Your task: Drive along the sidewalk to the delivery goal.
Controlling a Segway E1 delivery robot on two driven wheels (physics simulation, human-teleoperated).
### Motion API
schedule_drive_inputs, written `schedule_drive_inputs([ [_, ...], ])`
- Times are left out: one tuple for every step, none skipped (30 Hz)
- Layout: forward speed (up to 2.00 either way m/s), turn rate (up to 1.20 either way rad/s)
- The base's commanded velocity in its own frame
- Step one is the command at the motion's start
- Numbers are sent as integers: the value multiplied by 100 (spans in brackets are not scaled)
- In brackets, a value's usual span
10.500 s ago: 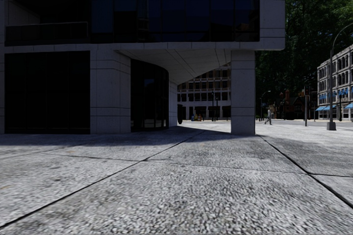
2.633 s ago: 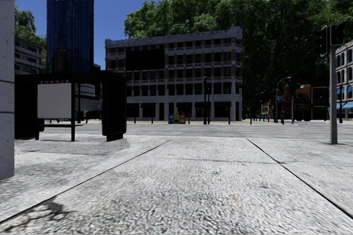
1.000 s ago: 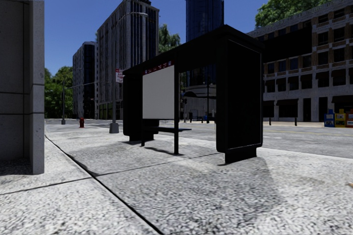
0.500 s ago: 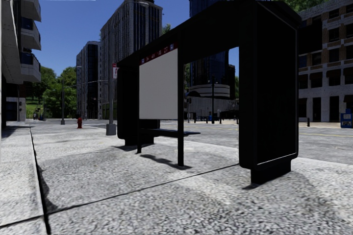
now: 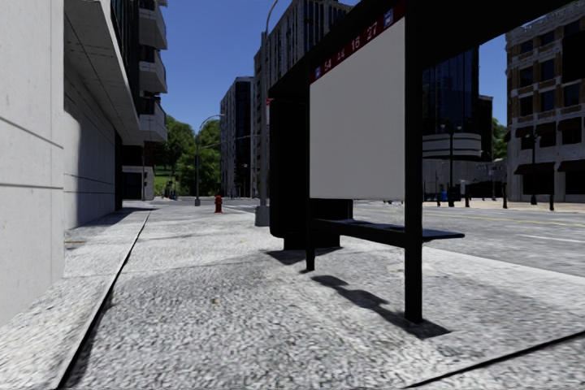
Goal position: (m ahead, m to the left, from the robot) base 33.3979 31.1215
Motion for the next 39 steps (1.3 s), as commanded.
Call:
schedule_drive_inputs([
  [200, 65],
  [200, 63],
  [200, 62],
  [200, 62],
  [200, 62],
  [200, 62],
  [200, 62],
  [200, 62],
  [200, 62],
  [200, 62],
  [200, 62],
  [200, 62],
  [200, 62],
  [200, 62],
  [200, 62],
  [200, 62],
  [200, 62],
  [200, 59],
  [200, 0],
  [200, 0],
  [200, 0],
  [200, 0],
  [200, 0],
  [200, 0],
  [200, 0],
  [200, 0],
  [200, 0],
  [200, 0],
  [200, 0],
  [200, 0],
  [200, -14],
  [200, -44],
  [200, -61],
  [200, -61],
  [200, -9],
  [200, 0],
  [200, 0],
  [200, 0],
  [200, 0],
])
